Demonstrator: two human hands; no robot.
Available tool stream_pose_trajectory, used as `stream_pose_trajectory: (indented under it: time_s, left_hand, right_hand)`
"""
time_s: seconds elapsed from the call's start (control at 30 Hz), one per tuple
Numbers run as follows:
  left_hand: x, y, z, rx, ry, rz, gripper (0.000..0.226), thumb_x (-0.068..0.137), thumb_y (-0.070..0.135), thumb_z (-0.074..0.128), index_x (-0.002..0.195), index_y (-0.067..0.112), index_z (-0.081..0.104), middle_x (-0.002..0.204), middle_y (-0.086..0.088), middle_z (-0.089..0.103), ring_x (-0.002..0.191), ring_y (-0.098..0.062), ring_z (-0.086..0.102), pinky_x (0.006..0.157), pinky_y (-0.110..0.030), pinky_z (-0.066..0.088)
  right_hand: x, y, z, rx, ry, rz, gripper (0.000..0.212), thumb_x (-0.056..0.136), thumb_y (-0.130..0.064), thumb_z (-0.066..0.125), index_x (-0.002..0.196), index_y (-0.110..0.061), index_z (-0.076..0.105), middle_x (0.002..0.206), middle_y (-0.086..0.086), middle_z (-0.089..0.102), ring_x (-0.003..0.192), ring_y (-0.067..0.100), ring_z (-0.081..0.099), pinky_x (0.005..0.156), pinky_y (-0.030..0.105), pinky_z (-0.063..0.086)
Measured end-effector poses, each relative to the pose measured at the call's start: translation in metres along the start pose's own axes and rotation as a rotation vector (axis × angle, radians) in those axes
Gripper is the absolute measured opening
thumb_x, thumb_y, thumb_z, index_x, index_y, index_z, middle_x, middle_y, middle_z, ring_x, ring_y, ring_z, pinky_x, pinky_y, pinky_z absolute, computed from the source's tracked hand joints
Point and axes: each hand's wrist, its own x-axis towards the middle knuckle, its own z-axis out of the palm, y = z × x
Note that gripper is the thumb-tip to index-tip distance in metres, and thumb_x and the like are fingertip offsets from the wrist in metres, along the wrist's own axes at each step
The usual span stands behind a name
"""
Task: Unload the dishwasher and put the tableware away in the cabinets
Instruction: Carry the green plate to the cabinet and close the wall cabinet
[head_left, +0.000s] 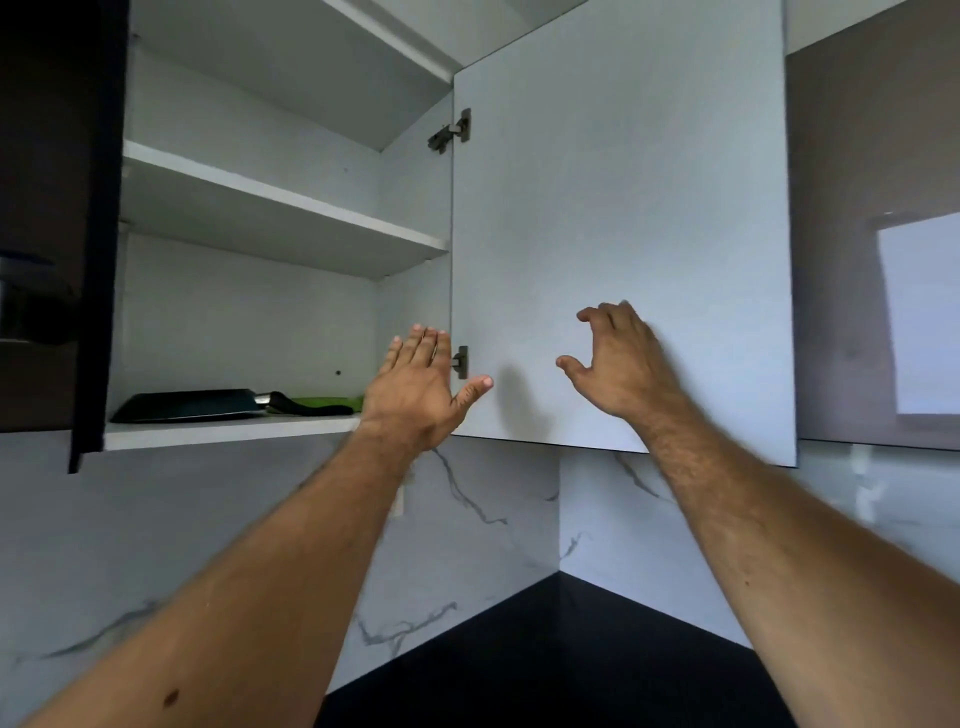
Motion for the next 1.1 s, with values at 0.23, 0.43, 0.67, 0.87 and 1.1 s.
stream_pose_trajectory:
  time_s: [0.23, 0.43, 0.67, 0.87, 1.1]
  left_hand:
    - [0.006, 0.067, 0.004, -0.043, 0.042, 0.085, 0.095, 0.089, 0.076, 0.007, 0.157, 0.01, 0.006, 0.165, -0.006, 0.005, 0.152, -0.017, -0.005, 0.123, -0.037, -0.004]
    - [-0.001, 0.11, 0.014, -0.06, 0.018, 0.157, 0.105, 0.08, 0.08, -0.003, 0.157, 0.008, 0.004, 0.165, -0.007, 0.003, 0.151, -0.016, -0.007, 0.122, -0.033, -0.007]
    - [-0.024, 0.13, 0.02, -0.02, -0.012, 0.164, 0.107, 0.079, 0.081, -0.008, 0.156, 0.008, 0.002, 0.165, -0.008, 0.0, 0.151, -0.016, -0.009, 0.123, -0.034, -0.006]
    - [-0.044, 0.131, 0.004, 0.058, -0.032, 0.178, 0.104, 0.083, 0.08, -0.004, 0.156, 0.007, 0.001, 0.164, -0.009, 0.0, 0.151, -0.017, -0.008, 0.123, -0.035, -0.004]
    - [-0.068, 0.12, -0.013, 0.073, -0.029, 0.095, 0.109, 0.08, 0.082, -0.004, 0.156, 0.006, 0.005, 0.164, -0.01, 0.005, 0.152, -0.019, -0.004, 0.123, -0.035, -0.003]
  right_hand:
    - [-0.02, 0.075, -0.062, -0.004, 0.05, 0.038, 0.058, 0.087, -0.016, 0.065, 0.141, -0.025, 0.044, 0.158, 0.006, 0.024, 0.15, 0.032, 0.006, 0.12, 0.042, 0.018]
    - [-0.036, 0.133, -0.08, -0.005, 0.026, 0.246, 0.069, 0.08, -0.008, 0.066, 0.14, -0.032, 0.041, 0.161, 0.008, 0.003, 0.148, 0.041, 0.003, 0.118, 0.05, 0.024]
    - [-0.064, 0.159, -0.07, 0.113, -0.324, 0.298, 0.083, 0.076, 0.005, 0.048, 0.14, -0.047, 0.035, 0.155, -0.013, -0.028, 0.128, 0.042, 0.05, 0.088, 0.038, 0.052]
    - [-0.074, 0.165, -0.077, 0.274, -0.255, 0.254, 0.1, 0.075, 0.008, 0.048, 0.144, -0.056, 0.012, 0.153, -0.014, -0.032, 0.107, 0.036, 0.06, 0.075, 0.034, 0.05]
    - [-0.073, 0.173, -0.079, 0.391, -0.207, 0.364, 0.104, 0.083, 0.002, 0.053, 0.152, -0.044, -0.01, 0.163, 0.014, -0.011, 0.134, 0.038, 0.04, 0.1, 0.046, 0.046]
